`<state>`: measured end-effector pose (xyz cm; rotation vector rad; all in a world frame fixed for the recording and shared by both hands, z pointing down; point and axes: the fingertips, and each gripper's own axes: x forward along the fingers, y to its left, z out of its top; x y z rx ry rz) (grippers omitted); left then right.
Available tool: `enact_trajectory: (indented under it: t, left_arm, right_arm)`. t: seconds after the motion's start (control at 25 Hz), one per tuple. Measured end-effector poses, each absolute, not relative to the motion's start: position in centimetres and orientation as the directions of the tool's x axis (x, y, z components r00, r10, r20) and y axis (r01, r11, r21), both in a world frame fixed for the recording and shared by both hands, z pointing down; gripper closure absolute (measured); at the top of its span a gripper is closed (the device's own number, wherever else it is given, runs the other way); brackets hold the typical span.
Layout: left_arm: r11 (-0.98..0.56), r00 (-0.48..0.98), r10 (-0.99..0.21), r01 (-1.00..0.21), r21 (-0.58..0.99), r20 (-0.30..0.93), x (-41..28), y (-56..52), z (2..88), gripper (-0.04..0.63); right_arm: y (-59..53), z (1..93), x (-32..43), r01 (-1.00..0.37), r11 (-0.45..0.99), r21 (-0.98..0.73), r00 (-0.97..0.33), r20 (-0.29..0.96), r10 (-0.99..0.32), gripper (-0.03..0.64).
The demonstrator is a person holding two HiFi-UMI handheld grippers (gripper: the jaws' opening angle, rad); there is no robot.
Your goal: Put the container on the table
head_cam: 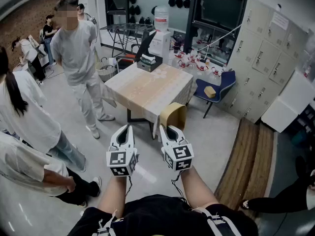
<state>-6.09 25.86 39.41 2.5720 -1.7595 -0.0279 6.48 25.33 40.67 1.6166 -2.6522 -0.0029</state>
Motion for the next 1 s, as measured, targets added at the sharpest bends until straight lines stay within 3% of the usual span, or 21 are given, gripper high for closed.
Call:
enact_trajectory:
  t: [0.52, 1.0]
  left_arm:
    - [-0.374, 0.374, -0.927, -0.927, 0.010, 0.014, -5.9, 24.2, 40.3, 0.584]
    - [-0.397, 0.398, -0.917, -0.917, 0.040, 0.011, -11.2, 21.5, 40.8, 0.584]
  right_arm:
    - [23.3, 41.1, 5.9, -0.883, 0.469, -0.012, -0.469, 0.013, -0.883, 0.597]
    - [21.4, 41.4, 0.6, -0.895, 0.446, 0.011, -0.446, 0.017, -0.895, 0.597]
